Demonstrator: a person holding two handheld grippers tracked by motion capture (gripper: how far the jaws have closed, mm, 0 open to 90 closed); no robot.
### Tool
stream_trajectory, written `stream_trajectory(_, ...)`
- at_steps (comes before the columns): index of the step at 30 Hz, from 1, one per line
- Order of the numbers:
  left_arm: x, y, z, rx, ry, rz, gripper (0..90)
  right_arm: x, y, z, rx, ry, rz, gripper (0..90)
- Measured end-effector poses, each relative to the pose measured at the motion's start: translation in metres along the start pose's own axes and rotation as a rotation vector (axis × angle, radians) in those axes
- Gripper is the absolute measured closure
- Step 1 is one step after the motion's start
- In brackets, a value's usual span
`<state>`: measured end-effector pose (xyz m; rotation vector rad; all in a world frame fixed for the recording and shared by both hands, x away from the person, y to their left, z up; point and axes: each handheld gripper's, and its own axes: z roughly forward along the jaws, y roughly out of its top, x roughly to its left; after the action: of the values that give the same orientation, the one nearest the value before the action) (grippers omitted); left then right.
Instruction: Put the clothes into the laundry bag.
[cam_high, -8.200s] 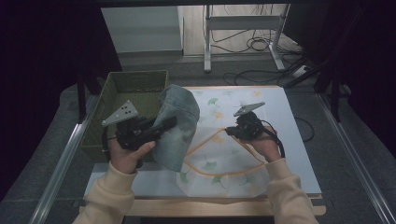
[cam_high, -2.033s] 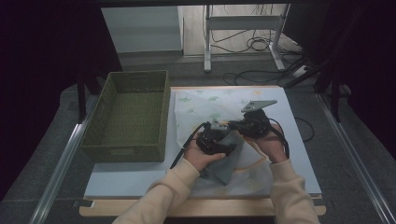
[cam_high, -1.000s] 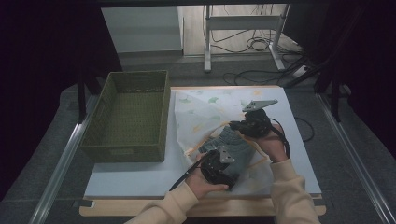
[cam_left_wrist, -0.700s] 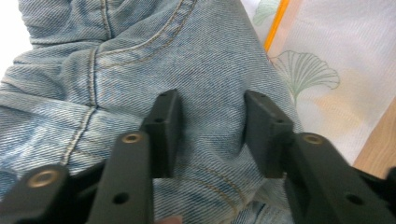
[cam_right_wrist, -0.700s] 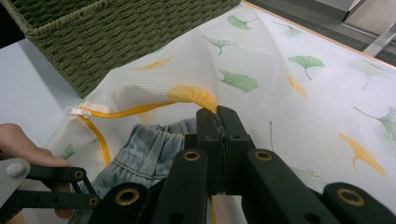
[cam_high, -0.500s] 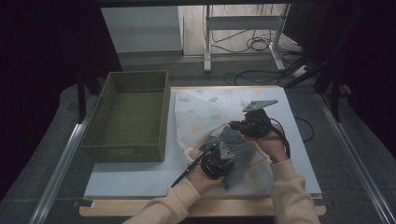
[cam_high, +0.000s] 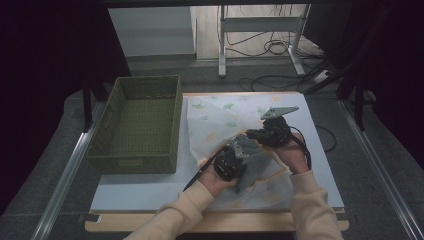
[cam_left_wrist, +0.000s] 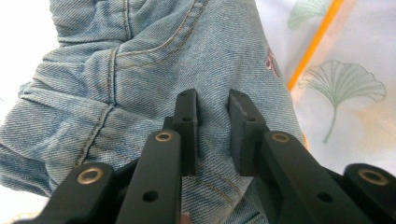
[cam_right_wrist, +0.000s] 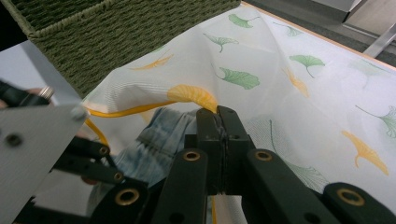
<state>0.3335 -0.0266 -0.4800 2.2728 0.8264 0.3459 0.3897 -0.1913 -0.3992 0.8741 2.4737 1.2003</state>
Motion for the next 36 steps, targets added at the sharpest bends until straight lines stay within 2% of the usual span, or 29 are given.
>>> stream_trajectory(3,0.006,0.003,0.004,-0.008,0.001,-0.011,75.2,0.001,0.000,0.000,0.000,0.004,-0.002,89.1)
stream_trajectory(11,0.012,0.006,0.009,-0.027,0.025,-0.018,75.1,0.001,0.000,0.000,-0.003,0.008,0.002,89.1)
stream_trajectory(13,0.016,0.006,0.009,-0.045,0.033,-0.038,75.2,0.001,0.000,-0.001,-0.003,0.008,0.005,89.1)
stream_trajectory(18,0.022,0.007,0.013,-0.068,0.057,-0.054,75.1,0.000,0.001,-0.001,-0.008,0.009,0.004,89.1)
stream_trajectory(23,0.025,0.004,0.005,-0.090,0.006,-0.062,70.6,-0.001,-0.001,-0.001,-0.005,0.007,0.007,89.1)
stream_trajectory(25,0.025,0.003,0.002,-0.100,-0.001,-0.061,68.7,-0.001,-0.001,-0.001,-0.004,0.008,0.008,89.1)
stream_trajectory(27,0.025,0.000,-0.009,-0.121,-0.014,-0.064,67.8,-0.003,-0.001,0.000,-0.003,0.006,0.011,89.1)
stream_trajectory(28,0.024,-0.002,-0.017,-0.138,-0.036,-0.066,65.7,-0.003,-0.002,0.000,-0.003,0.005,0.011,89.1)
stream_trajectory(31,0.022,-0.004,-0.024,-0.140,-0.060,-0.062,61.7,-0.002,-0.001,0.000,-0.003,0.004,0.011,89.1)
stream_trajectory(32,0.019,-0.007,-0.028,-0.131,-0.095,-0.055,61.0,-0.002,-0.001,0.000,-0.004,0.003,0.007,89.1)
stream_trajectory(33,0.019,-0.007,-0.028,-0.131,-0.095,-0.055,60.7,-0.002,-0.001,0.000,-0.002,0.003,0.011,89.1)
stream_trajectory(36,0.010,-0.012,-0.025,-0.095,-0.139,-0.042,56.3,-0.002,-0.001,0.001,-0.002,0.003,0.009,89.1)
